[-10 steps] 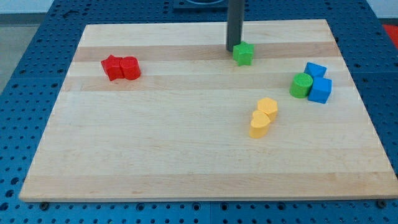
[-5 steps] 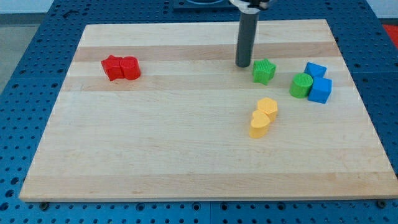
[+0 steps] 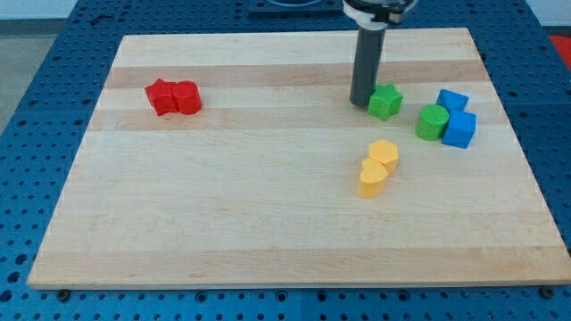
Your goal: Slide the green star to the top of the green circle
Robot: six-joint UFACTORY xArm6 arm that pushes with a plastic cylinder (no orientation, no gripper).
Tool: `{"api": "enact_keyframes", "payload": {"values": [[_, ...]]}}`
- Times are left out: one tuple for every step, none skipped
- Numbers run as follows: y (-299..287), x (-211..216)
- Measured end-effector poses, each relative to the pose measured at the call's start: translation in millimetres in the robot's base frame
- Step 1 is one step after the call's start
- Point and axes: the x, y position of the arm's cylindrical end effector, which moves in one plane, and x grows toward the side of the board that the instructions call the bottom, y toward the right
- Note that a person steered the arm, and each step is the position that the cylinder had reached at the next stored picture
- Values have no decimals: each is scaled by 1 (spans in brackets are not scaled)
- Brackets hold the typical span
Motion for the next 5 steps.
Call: {"api": "enact_keyframes", "payload": {"values": [[19, 0], [30, 0], [46, 0], [66, 0], [69, -1]]}}
